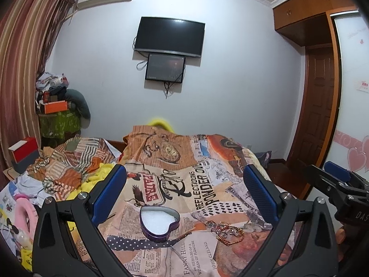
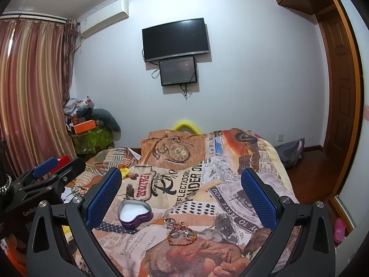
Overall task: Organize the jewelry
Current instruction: 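Move the right tool down to the jewelry pile beside the heart tin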
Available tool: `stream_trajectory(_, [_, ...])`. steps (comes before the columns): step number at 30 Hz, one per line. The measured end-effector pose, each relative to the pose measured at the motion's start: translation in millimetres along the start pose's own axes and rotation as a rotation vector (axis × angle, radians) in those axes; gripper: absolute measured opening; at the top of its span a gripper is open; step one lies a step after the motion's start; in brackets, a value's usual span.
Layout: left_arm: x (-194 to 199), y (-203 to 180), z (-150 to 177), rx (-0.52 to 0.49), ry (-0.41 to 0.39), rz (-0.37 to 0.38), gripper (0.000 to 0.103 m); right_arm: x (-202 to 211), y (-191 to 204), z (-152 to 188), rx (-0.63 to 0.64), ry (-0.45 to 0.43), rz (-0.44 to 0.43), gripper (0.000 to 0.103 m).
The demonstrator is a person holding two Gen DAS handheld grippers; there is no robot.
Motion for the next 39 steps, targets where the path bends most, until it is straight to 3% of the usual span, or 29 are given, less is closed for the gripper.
stream_trajectory(4, [-21.0,0.8,8.2,-0.007,0.046,-0.021,0.102,-14.6,-15.0,9.2,0.014,0.041,0.05,0.103])
stream_trajectory(12, [-76.0,-3.4,42.1,-0.046,0.18,-0.072,0.102,-60.7,-57.1,48.9,0.012,0.232,0.134,0.103])
stream_trajectory(18, [-116.3,-10.8,78.3,-0.072,0.329,-0.034,0.101,-80.0,-64.2,76.4,0.015,0.361,0.07,0.1])
stream_trajectory(19, [-120.4,-11.9,82.8,-0.072,0.347,-0.022,0.097,-82.7,-63.6,78.8,0.014,0.376,0.054,0.099])
stream_trajectory(24, [-140.6,-20.1,106.1,-0.069,0.461,0.051,0.084,-98.4,-60.9,92.2,-0.002,0.475,-0.071,0.07])
stream_trajectory(30, [-149.3,-28.8,120.5,-0.073,0.53,0.094,0.072,-113.5,-43.7,104.3,0.018,0.545,-0.161,0.043])
stream_trajectory(36, [-154.6,-28.5,129.4,-0.048,0.587,0.132,0.064,-123.5,-28.6,105.9,0.058,0.587,-0.235,0.027])
stream_trajectory(39, [-153.8,-25.2,131.9,-0.034,0.605,0.15,0.056,-126.1,-21.6,102.7,0.076,0.591,-0.263,0.024])
Point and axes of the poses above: each gripper's, at about its wrist camera, not at the fingertips, and x roughly against the way its jaws point, y to its left, z to its underside, the point moved 6 cm from there along -x, roughly the way its jaws point, and after that the axes turned 8 degrees about y, right-handed, at the moved point
